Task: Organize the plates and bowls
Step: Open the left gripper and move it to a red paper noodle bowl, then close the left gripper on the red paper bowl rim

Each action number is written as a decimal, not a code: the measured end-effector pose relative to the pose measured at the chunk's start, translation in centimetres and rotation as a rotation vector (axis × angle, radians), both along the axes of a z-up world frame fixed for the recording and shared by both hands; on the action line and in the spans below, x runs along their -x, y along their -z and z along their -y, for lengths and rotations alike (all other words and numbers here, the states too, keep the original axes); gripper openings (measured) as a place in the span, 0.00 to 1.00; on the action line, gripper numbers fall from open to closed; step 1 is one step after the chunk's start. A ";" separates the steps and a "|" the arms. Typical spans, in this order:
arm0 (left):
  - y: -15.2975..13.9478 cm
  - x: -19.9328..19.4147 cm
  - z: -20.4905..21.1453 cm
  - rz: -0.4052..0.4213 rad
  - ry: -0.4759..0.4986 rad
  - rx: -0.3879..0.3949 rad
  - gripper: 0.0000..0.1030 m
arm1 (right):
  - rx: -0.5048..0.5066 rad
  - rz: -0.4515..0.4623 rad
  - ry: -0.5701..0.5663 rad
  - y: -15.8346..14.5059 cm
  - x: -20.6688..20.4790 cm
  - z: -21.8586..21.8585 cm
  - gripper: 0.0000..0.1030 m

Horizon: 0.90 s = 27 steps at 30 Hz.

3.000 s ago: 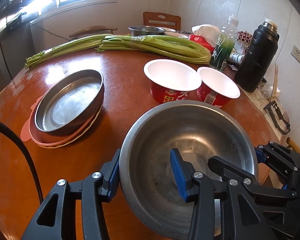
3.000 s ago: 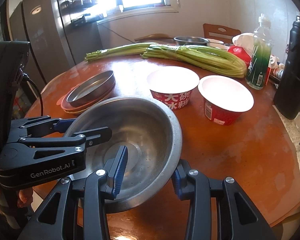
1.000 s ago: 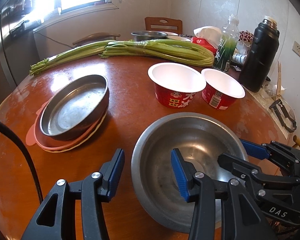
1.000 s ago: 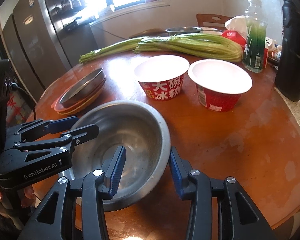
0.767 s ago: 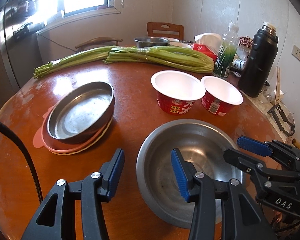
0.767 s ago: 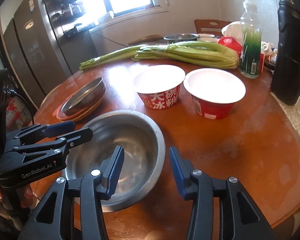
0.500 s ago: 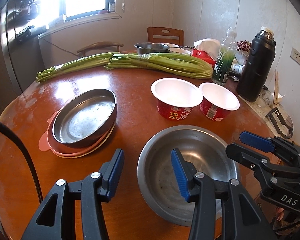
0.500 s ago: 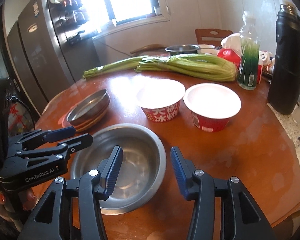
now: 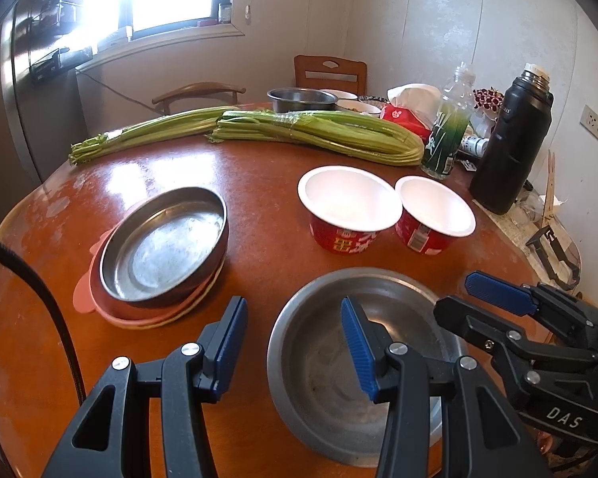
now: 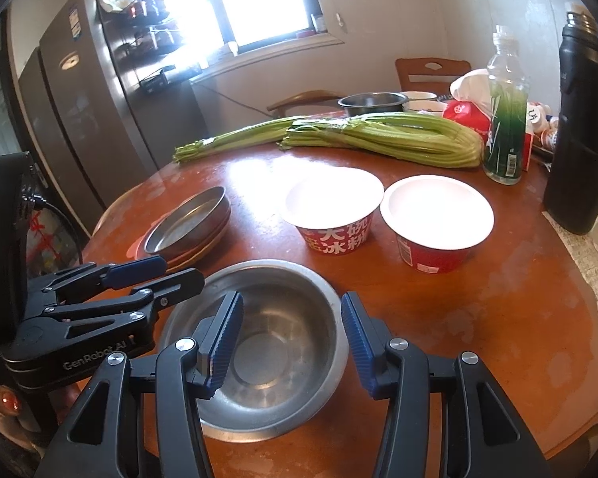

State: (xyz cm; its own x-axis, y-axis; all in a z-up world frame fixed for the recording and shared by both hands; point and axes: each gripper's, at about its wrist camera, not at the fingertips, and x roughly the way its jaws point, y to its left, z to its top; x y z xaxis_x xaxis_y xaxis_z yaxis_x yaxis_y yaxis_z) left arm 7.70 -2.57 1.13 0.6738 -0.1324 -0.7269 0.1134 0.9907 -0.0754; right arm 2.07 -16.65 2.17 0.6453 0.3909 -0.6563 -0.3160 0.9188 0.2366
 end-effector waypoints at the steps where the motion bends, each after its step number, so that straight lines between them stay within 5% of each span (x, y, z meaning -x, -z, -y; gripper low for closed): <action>1: -0.2 -0.2 0.0 0.004 0.000 0.000 0.47 | -0.007 -0.008 0.004 0.0 -0.3 0.1 0.51; 14: -2.0 -4.9 -0.1 -0.004 0.018 -0.042 0.47 | -0.072 -0.067 0.037 0.0 -4.6 0.5 0.51; 27: -0.8 -11.9 0.6 -0.111 0.051 -0.049 0.47 | -0.102 -0.164 0.074 2.4 -9.6 0.6 0.51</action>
